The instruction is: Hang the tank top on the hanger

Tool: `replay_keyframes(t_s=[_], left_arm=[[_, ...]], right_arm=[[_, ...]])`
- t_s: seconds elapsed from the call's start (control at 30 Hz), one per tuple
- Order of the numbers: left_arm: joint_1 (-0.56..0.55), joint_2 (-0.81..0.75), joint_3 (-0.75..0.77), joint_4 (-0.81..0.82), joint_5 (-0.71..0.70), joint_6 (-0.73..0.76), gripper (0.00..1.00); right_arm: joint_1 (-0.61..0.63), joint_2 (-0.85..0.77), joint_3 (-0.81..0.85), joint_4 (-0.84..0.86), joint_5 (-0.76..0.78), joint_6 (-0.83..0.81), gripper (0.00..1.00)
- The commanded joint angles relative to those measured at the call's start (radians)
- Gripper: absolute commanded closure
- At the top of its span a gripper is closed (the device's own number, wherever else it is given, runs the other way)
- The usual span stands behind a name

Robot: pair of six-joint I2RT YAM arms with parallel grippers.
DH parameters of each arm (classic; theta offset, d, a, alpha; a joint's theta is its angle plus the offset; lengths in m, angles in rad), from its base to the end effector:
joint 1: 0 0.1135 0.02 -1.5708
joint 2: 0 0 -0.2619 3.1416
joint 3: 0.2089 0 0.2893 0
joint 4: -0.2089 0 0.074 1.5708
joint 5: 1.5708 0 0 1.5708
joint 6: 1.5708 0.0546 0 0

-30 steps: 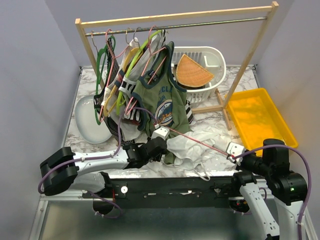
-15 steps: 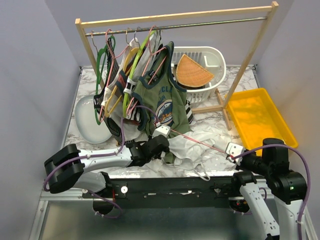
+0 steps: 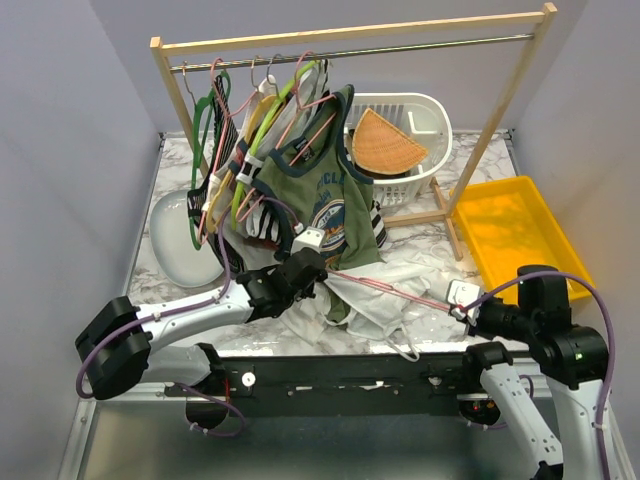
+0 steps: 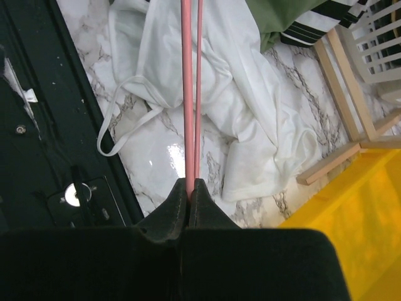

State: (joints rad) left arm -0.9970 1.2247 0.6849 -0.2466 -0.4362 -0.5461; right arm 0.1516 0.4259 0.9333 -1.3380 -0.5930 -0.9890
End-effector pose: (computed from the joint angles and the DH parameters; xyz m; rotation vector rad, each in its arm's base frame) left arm 0.1779 -0.2327 0.1785 0.3053 2.2640 -0.2947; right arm 0.0746 0.0423 0.3236 -1.4251 1.7327 0.2704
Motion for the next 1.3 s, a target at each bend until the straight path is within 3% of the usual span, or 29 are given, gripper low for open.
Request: replay_keyframes(t_s=[0.0, 0.73, 1.27], left_arm=[[0.032, -0.025, 0.05, -0.042, -0.044, 0.014, 1.0], [0.041, -0.148, 0.091, -0.112, 0.066, 0.021, 1.0], [0.04, -0.194, 0.16, -0.037, 0.468, -0.028, 1.0]], right_arm=[[0.017, 0.046, -0.022, -0.191, -0.088, -0.017, 0.99], [0.022, 0.128, -0.024, -0.187, -0.086, -0.02, 1.0], [0.02, 0.269, 0.022, -0.188, -0.148, -0.066, 0.99]])
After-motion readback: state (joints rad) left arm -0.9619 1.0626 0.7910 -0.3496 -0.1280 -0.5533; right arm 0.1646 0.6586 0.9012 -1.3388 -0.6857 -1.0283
